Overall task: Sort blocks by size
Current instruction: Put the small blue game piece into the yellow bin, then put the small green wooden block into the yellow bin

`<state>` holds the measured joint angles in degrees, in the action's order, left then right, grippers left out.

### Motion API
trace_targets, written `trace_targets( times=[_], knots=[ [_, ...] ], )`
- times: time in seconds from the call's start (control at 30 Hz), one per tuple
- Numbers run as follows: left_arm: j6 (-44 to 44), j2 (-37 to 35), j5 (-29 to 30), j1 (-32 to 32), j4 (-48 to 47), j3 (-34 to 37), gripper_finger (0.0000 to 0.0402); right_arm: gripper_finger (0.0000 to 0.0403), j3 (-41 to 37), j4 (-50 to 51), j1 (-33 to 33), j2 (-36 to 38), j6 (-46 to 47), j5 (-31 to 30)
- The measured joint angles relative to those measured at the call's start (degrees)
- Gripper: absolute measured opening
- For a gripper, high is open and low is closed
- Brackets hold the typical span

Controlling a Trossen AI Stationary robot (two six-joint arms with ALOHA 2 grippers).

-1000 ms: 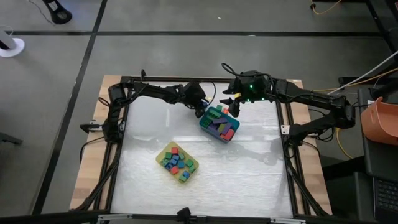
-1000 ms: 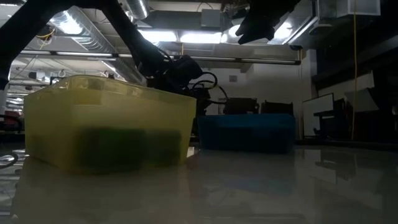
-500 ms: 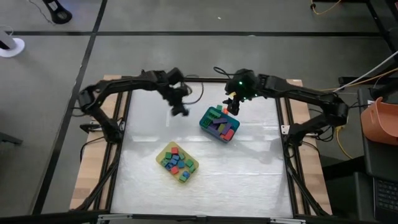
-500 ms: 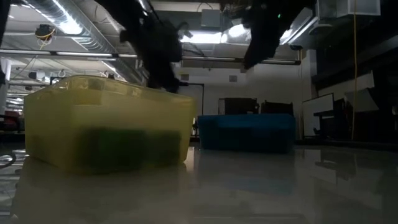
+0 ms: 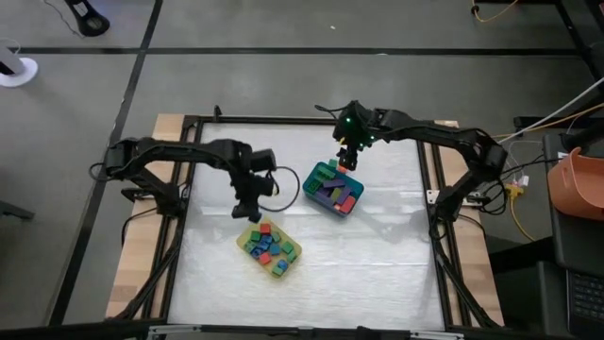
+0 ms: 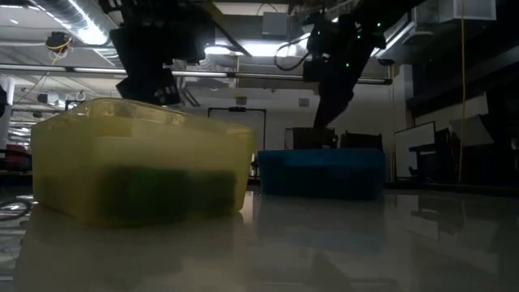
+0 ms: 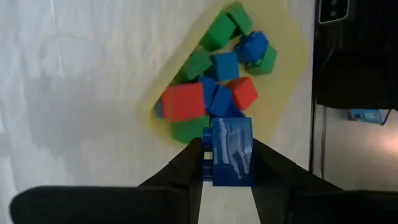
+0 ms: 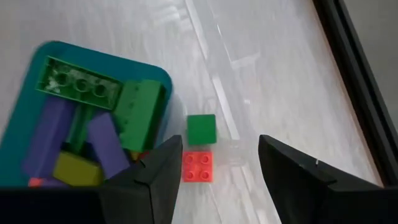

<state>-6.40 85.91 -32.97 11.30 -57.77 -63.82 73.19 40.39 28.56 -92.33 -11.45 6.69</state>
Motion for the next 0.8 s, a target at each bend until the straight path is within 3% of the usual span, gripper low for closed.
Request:
trace_targets(
  times=[0.2,0.4,0.6,0.8],
  knots=[
    [1.73,0.38,0.16,-5.54,4.11,0.82,0.0099,0.0211,0.00,-0.06,1.98,-2.40,-1.26,0.02],
    [2.58,0.46,3.90,-9.70,5.13,0.78,0.0147,0.0211,0.00,0.03,1.80,-4.21,-4.51,0.30],
    [3.45,0.46,4.89,-11.84,5.04,0.78,0.0198,0.0211,0.00,0.12,1.85,-4.66,-13.57,1.55],
    [9.19,0.46,5.23,-11.40,4.37,0.78,0.0204,0.0211,0.00,-0.79,1.86,-4.66,-31.80,1.31]
  ],
)
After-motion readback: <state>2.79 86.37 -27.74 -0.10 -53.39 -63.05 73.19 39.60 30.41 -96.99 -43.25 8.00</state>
